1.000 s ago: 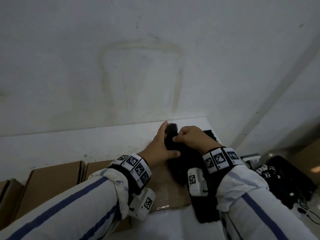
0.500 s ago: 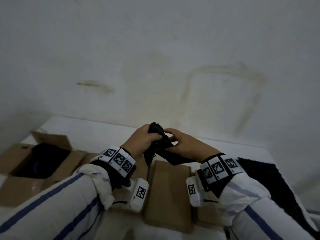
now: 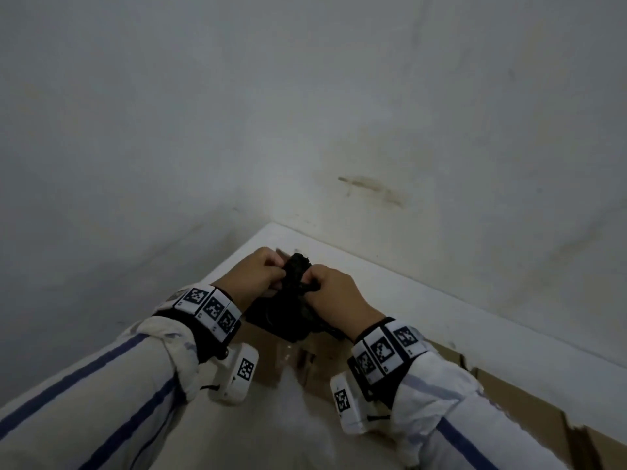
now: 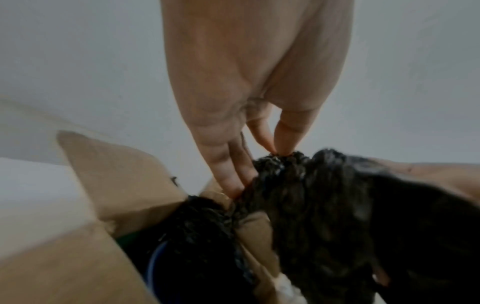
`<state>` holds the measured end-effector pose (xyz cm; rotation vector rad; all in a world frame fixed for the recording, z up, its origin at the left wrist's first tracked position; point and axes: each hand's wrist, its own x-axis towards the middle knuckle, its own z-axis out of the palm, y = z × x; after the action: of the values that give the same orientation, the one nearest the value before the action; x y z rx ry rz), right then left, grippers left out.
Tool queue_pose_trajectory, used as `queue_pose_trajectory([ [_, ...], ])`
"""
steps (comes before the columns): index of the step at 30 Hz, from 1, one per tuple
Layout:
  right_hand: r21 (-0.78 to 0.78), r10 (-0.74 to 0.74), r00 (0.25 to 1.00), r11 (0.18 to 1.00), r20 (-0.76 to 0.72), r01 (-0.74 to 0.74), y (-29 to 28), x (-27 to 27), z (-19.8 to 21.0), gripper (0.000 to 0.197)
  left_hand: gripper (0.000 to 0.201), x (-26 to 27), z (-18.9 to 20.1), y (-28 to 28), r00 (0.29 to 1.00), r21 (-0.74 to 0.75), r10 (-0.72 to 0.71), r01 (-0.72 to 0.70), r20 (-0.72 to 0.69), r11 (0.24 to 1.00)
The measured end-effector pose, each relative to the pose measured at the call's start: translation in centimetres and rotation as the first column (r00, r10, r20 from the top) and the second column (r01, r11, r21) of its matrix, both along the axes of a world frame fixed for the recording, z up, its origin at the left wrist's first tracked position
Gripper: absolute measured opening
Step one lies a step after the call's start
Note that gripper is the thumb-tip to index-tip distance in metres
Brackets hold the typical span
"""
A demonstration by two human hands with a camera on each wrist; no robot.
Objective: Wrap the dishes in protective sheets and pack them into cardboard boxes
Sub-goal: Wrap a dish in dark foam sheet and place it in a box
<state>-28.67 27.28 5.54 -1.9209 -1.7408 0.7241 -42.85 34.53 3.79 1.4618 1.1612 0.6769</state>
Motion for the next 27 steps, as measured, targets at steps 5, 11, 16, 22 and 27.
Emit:
queue_pose_trajectory([
  [5, -0.050, -0.122, 0.992, 0.991, -0.013, 0.122, 3.4, -3.4, -3.0, 0.026, 0.035, -2.8, -2.1, 3.5, 0.974, -0.065, -0.213, 0.208, -0.079, 0.976],
  [11, -0.226, 0.027, 0.996, 0.973, -0.085, -0.046, 4.7, -6.0, -5.9, 0.019, 0.043, -2.5, -3.5, 6.2, 0.796, 0.152, -0.302, 0.436, -0.525, 0.887],
  [16, -0.324, 0.139, 0.990, 0.938, 0.016, -0.127, 5.3, -6.6, -6.8, 0.014, 0.039, -1.9, -3.5, 7.5, 0.638, 0.164, -0.373, 0.621, -0.674, 0.767],
  [22, -0.382, 0.219, 0.967, 0.911, 0.131, -0.155, 5.9, -6.4, -6.8, 0.029, 0.047, -1.7, -3.0, 7.8, 0.240, -0.042, -0.422, 0.828, -0.874, 0.559],
  [27, -0.512, 0.317, 0.943, 0.830, 0.104, -0.223, 6.4, -5.3, -4.9, 0.031, 0.049, -1.7, -3.2, 8.5, 0.090, -0.156, -0.442, 0.858, -0.893, 0.490],
])
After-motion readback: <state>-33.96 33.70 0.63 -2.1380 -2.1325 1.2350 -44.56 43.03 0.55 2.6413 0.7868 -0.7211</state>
